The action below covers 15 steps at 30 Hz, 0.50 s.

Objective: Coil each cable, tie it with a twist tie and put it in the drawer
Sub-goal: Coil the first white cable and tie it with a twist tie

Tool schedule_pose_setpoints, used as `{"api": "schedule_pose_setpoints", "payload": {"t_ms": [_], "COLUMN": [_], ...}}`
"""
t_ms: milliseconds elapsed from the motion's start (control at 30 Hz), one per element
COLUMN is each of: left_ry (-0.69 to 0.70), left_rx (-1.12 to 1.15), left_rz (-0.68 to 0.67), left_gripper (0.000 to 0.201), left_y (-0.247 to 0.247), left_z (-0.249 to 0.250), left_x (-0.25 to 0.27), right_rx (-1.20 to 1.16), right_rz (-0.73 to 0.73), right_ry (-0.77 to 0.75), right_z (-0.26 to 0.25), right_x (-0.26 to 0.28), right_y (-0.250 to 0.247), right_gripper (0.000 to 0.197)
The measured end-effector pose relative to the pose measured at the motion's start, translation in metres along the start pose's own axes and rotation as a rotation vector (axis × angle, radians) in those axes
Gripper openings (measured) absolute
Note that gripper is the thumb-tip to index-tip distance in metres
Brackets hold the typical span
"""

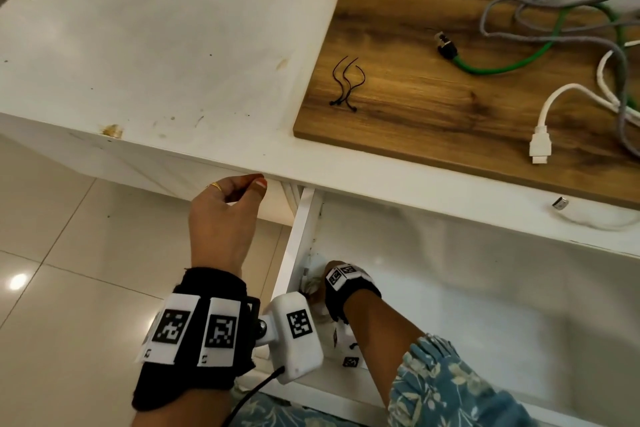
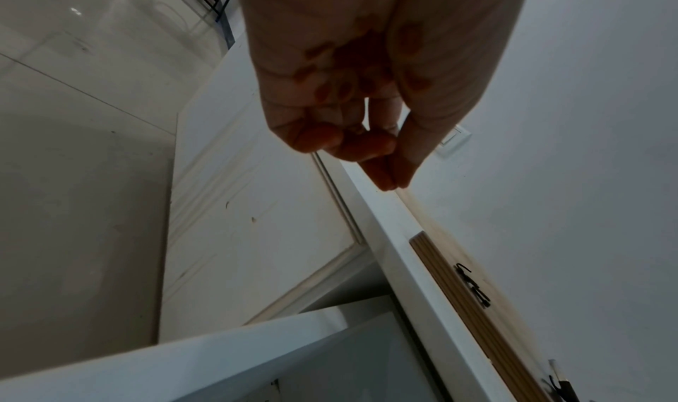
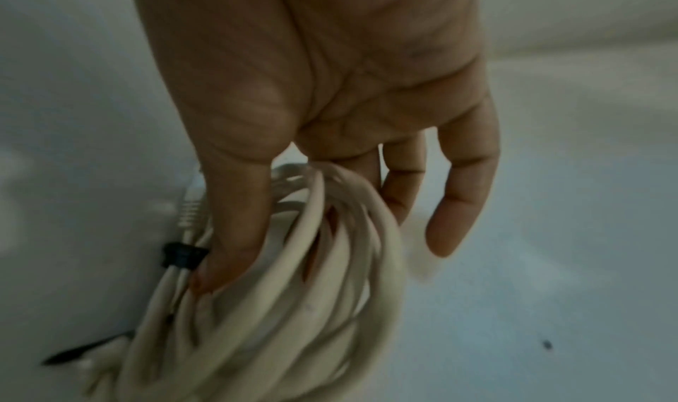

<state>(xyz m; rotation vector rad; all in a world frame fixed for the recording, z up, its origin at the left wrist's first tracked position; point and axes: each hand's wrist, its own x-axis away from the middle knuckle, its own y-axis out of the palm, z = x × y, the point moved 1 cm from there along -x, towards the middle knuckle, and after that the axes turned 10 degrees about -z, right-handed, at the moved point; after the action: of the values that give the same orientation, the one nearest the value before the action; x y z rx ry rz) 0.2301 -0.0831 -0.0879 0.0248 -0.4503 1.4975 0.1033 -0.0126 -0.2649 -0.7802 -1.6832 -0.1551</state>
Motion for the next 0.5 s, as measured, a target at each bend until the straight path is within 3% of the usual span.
{"api": "schedule_pose_setpoints", "payload": {"t_ms": [167,333,433,500], "left_ry": [-0.011,-0.001,0.008,0.012], "left_rx": [0.001,-0.001,0.007,0.007], "left_rz": [0.002,0.006,0.016,0.020], "left_gripper": [0.004,0.008,0.011,0.014], "left_y": [-0.001,0.001,0.000,-0.001], "left_z": [0.000,0.001,0.001,0.002], "left_x": [-0.001,-0.001,-0.002,-0.002], "right_rx": [0.118,0.144,0.118,0.163], "right_rz": [-0.001,-0.008,-0.104,-0.083], "right_ry": [-0.034,-0.026,-0.006,0.024], "right_z": [-0.008,-0.006,0.001,0.009], "right_x": [0.005,0.012,0.009,0.011], "right_y": [-0.001,-0.002,-0.011,-0.019], "right_gripper": [0.041,0.067,0.046,0.037]}}
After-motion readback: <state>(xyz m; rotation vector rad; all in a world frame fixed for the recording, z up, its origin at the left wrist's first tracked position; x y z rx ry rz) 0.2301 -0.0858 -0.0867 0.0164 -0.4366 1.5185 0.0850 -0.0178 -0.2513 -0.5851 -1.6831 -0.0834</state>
